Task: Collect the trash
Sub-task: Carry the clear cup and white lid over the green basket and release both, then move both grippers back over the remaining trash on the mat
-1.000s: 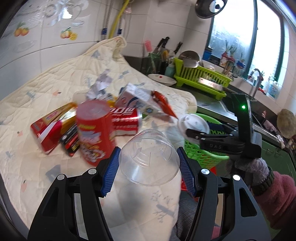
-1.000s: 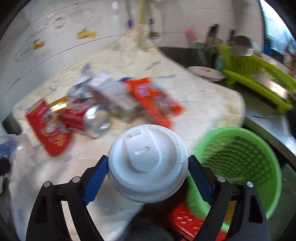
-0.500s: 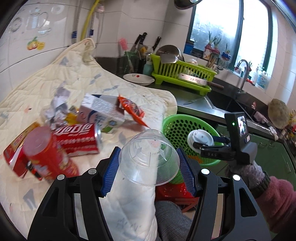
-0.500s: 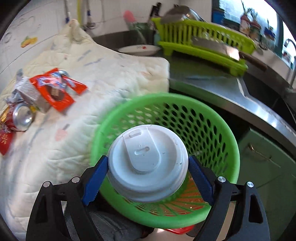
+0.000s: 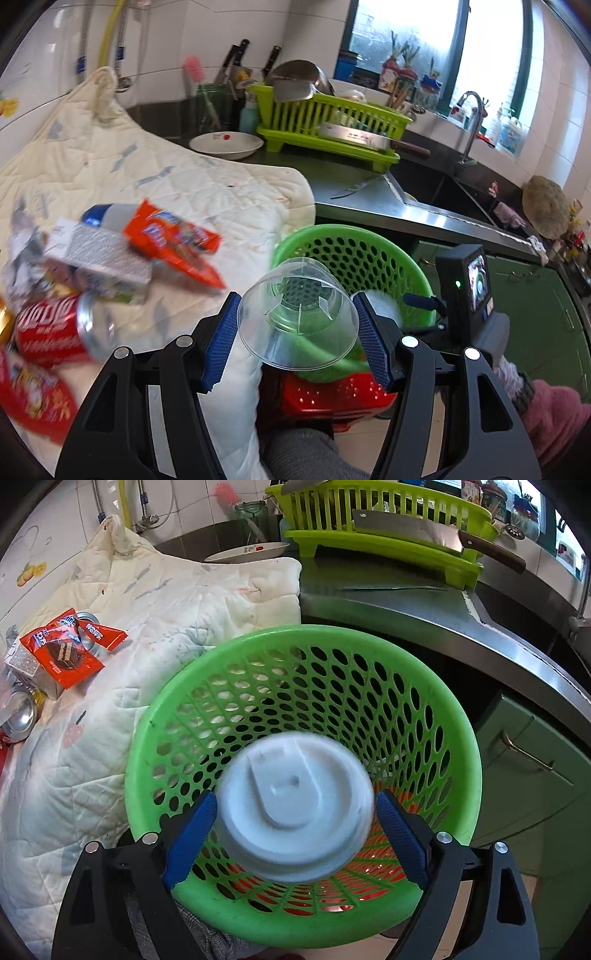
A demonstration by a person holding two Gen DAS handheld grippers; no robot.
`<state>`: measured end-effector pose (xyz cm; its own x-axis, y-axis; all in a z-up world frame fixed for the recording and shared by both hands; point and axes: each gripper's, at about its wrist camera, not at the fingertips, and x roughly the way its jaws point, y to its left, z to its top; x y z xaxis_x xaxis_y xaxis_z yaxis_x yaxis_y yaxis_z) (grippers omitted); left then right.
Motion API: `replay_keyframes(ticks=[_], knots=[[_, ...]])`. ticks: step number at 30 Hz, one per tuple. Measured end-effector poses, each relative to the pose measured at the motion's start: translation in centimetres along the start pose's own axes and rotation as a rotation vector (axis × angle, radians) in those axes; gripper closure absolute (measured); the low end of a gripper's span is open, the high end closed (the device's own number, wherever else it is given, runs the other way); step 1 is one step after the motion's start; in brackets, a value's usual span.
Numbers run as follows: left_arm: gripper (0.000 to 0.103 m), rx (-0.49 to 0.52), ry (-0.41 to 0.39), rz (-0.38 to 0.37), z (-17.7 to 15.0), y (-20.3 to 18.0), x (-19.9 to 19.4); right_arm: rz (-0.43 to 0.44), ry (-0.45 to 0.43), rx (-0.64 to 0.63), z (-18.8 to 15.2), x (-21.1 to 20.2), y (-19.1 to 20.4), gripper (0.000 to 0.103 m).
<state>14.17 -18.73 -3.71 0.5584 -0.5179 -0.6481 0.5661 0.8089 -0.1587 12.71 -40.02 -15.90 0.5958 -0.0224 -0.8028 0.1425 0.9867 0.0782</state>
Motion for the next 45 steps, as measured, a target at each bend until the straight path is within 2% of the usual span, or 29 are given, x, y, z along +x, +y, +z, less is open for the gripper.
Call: replay_keyframes(ticks=[6,12,22,24,26,30,35,45], knots=[[0.042,0.029,0.034,-0.032,1.5,-2.0,3.6,-0.004,-0.025,-0.003,0.0,-0.8,-0.9,0.015],[0.042,0.040,0.095,-0.061,1.8,-3.5,7.7,-0.023,-0.079,-0.016,-0.3,-3.3,-1.7,0.015],[0.039,0.041,0.171,-0.062,1.3,-4.6,12.7,-0.053,-0.136,0.002,-1.1,-6.1,-3.5,0.015],[0.036,0.042,0.177,-0.064,1.2,-4.8,13.1,-0.058,-0.138,0.004,-1.3,-6.2,-3.7,0.015],[0.027,0.037,0.175,-0.065,1.2,-4.9,13.3,-0.057,-0.138,0.011,-1.4,-6.1,-3.8,0.015],[0.027,0.041,0.152,-0.063,1.2,-5.0,12.5,-0.051,-0.138,0.016,-1.5,-6.3,-3.8,0.015],[0.027,0.038,0.112,-0.036,1.0,-4.6,9.8,-0.027,-0.152,-0.004,-1.2,-6.9,-2.6,0.015],[0.027,-0.007,0.011,0.092,-0.4,-0.8,0.7,0.090,-0.189,-0.117,0.9,-8.4,3.0,0.015]])
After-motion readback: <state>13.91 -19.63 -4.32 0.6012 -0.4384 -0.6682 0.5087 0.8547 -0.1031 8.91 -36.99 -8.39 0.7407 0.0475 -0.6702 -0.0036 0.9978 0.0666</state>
